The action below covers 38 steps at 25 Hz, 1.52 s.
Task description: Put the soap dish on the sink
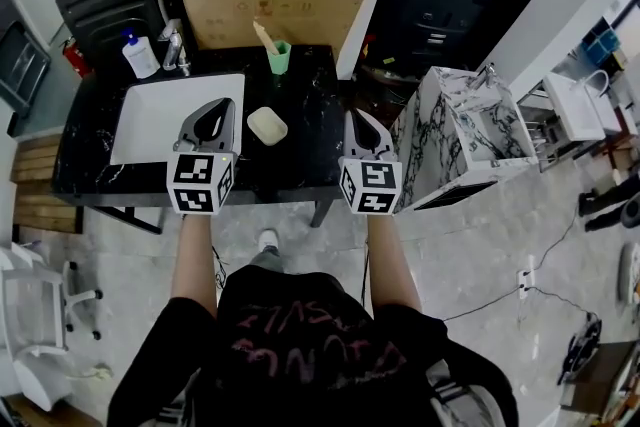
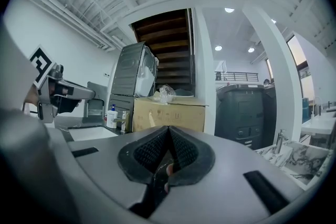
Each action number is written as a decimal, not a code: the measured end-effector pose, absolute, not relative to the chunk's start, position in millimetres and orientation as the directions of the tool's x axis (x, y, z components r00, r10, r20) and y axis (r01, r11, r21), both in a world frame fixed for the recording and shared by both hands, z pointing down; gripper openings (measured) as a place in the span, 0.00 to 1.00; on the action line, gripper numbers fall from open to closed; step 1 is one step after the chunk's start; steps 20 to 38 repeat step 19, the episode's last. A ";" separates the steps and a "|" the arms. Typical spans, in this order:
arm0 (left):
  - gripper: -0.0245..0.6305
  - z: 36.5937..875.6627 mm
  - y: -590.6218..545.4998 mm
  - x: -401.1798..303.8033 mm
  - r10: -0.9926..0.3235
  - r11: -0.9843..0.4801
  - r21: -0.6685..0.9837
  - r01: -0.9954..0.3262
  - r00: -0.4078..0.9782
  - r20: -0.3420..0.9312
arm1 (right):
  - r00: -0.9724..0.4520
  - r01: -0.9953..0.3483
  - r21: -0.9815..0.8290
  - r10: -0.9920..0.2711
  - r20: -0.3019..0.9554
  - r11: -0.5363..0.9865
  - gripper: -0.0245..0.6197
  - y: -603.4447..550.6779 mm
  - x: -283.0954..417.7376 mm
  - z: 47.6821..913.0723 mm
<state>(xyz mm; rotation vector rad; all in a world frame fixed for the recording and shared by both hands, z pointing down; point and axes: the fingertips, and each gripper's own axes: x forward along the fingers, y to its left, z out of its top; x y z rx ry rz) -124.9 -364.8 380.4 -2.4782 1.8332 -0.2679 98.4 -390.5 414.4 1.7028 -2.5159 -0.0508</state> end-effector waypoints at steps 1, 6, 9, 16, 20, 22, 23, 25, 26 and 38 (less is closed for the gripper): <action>0.06 380.3 -363.3 -125.9 -0.954 -0.294 -0.142 -0.945 0.281 0.110 | -0.368 -0.924 0.085 -0.928 0.066 0.372 0.06 -389.7 98.9 414.0; 0.06 381.0 -356.7 -133.3 -0.960 -0.273 -0.144 -0.951 0.260 0.104 | -0.369 -0.924 0.088 -0.928 0.060 0.373 0.06 -386.3 97.7 412.8; 0.06 381.2 -352.7 -136.7 -0.963 -0.264 -0.145 -0.954 0.252 0.099 | -0.369 -0.924 0.089 -0.928 0.057 0.373 0.06 -383.8 97.2 412.7; 0.06 382.4 -348.7 -142.8 -0.968 -0.244 -0.119 -0.963 0.233 0.096 | -0.373 -0.922 0.094 -0.927 0.052 0.376 0.06 -382.6 98.6 408.8; 0.06 381.8 -346.5 -140.7 -0.968 -0.244 -0.116 -0.963 0.234 0.094 | -0.368 -0.924 0.092 -0.929 0.049 0.371 0.06 -381.9 102.5 407.2; 0.06 381.8 -346.5 -140.7 -0.968 -0.244 -0.116 -0.963 0.234 0.094 | -0.368 -0.924 0.092 -0.929 0.049 0.371 0.06 -381.9 102.5 407.2; 0.06 381.8 -346.5 -140.7 -0.968 -0.244 -0.116 -0.963 0.234 0.094 | -0.368 -0.924 0.092 -0.929 0.049 0.371 0.06 -381.9 102.5 407.2; 0.06 381.8 -346.5 -140.7 -0.968 -0.244 -0.116 -0.963 0.234 0.094 | -0.368 -0.924 0.092 -0.929 0.049 0.371 0.06 -381.9 102.5 407.2; 0.06 381.8 -346.5 -140.7 -0.968 -0.244 -0.116 -0.963 0.234 0.094 | -0.368 -0.924 0.092 -0.929 0.049 0.371 0.06 -381.9 102.5 407.2; 0.06 381.8 -346.5 -140.7 -0.968 -0.244 -0.116 -0.963 0.234 0.094 | -0.368 -0.924 0.092 -0.929 0.049 0.371 0.06 -381.9 102.5 407.2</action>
